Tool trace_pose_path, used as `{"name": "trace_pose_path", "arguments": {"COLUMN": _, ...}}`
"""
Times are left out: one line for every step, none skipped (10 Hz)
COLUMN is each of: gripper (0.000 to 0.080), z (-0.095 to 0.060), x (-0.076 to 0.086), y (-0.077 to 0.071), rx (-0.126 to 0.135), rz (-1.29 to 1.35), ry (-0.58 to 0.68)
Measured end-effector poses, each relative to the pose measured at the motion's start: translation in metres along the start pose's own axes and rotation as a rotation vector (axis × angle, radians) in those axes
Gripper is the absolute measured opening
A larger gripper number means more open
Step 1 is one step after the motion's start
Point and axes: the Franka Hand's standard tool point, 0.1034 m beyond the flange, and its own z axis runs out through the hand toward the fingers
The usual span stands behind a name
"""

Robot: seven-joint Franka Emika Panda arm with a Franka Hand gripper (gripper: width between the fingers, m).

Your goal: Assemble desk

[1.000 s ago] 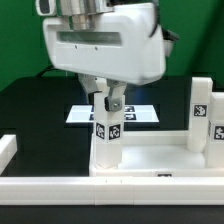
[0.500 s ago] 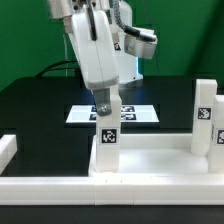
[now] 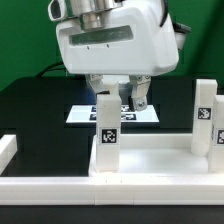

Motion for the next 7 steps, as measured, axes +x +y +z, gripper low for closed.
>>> {"name": "trace_pose_path", "arguments": {"gripper": 0.0648, "z": 0.001, "x": 0.001, "y": 0.001, "rx": -0.001, "rz": -0.088, "ry": 0.000}}
{"name": "trace_pose_path", "arguments": {"gripper": 0.0648, "z": 0.001, "x": 0.001, "y": 0.001, "rx": -0.001, "rz": -0.151, "ry": 0.000}}
{"name": "trace_pose_path", "arguments": {"gripper": 0.0649, "z": 0.000, "x": 0.002, "y": 0.002, "rx": -0.011, "rz": -0.275, "ry": 0.004}}
{"name": "trace_pose_path", "arguments": {"gripper": 0.0649, "z": -0.001, "x": 0.007, "y": 0.005, "rx": -0.038, "rz": -0.548, "ry": 0.006}}
{"name": "trace_pose_path", "arguments": {"gripper": 0.0649, "z": 0.004, "x": 0.007, "y": 0.009, "rx": -0.062, "rz": -0.730, "ry": -0.023}}
{"name": "trace_pose_path", "arguments": {"gripper": 0.0649, "z": 0.010, "x": 0.004, "y": 0.012, "rx": -0.075, "rz": -0.802, "ry": -0.053}}
{"name": "trace_pose_path", "arguments": {"gripper": 0.0649, "z": 0.009, "x": 0.005, "y": 0.011, "rx": -0.073, "rz": -0.777, "ry": -0.048}}
